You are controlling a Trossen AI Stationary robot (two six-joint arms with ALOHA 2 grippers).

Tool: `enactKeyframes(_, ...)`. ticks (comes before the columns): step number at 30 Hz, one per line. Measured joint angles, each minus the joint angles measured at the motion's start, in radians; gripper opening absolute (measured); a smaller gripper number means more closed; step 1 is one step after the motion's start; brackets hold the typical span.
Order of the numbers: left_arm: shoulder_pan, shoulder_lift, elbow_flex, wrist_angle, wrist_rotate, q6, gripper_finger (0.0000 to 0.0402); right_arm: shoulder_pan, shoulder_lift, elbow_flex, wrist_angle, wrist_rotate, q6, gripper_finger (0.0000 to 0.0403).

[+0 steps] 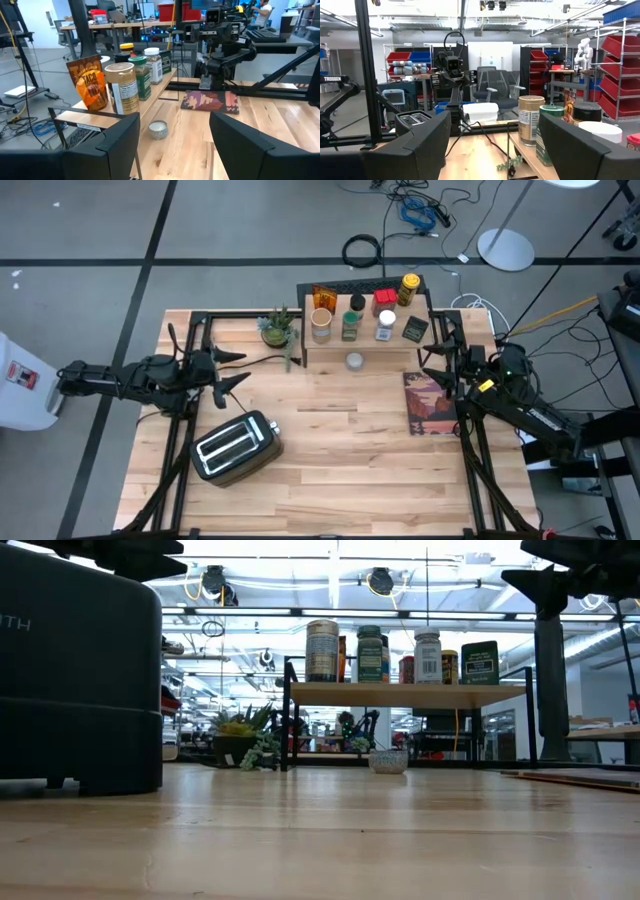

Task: Shelf spices
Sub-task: Return to Home Position

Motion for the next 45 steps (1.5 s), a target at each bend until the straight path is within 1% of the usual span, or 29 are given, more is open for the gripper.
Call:
enactKeyframes(8, 0.000, 0.000, 0.000, -0.004, 0.029, 0.004, 0.0249, 0.000, 0.000, 0.000, 0.000, -0.002, 0.005, 0.0290)
enactKeyframes(14, 0.000, -0.009, -0.009, 0.009, 0.033, 0.035, 0.0249, 0.000, 0.000, 0.000, 0.000, -0.028, -0.028, 0.0290)
enactKeyframes(16, 0.000, -0.016, -0.036, 0.063, 0.040, 0.034, 0.0249, 0.000, 0.000, -0.001, 0.000, -0.029, -0.030, 0.0290)
enactKeyframes(18, 0.000, -0.031, -0.085, 0.150, 0.065, 0.035, 0.0249, 0.000, 0.000, -0.009, 0.004, -0.033, -0.033, 0.0290)
enactKeyframes(20, 0.000, -0.042, -0.133, 0.228, 0.066, 0.035, 0.0249, 0.000, 0.000, -0.031, 0.014, -0.032, -0.034, 0.0290)
enactKeyframes(25, 0.000, -0.054, -0.226, 0.320, 0.058, 0.018, 0.0249, 0.000, 0.000, -0.114, 0.128, -0.032, 0.006, 0.0290)
enactKeyframes(32, 0.000, -0.056, -0.237, 0.284, 0.058, -0.013, 0.0249, 0.000, 0.000, -0.196, 0.262, -0.032, 0.025, 0.0290)
enactKeyframes(37, 0.000, -0.073, -0.237, 0.297, 0.058, 0.032, 0.0249, 0.000, 0.000, -0.238, 0.308, -0.025, 0.032, 0.0290)
enactKeyframes(42, 0.000, -0.123, -0.237, 0.300, 0.049, 0.061, 0.0249, 0.000, 0.000, -0.239, 0.332, -0.026, 0.039, 0.0290)
enactKeyframes(45, 0.000, -0.148, -0.237, 0.255, 0.047, 0.060, 0.0249, -0.001, 0.000, -0.239, 0.354, -0.026, 0.038, 0.0290)
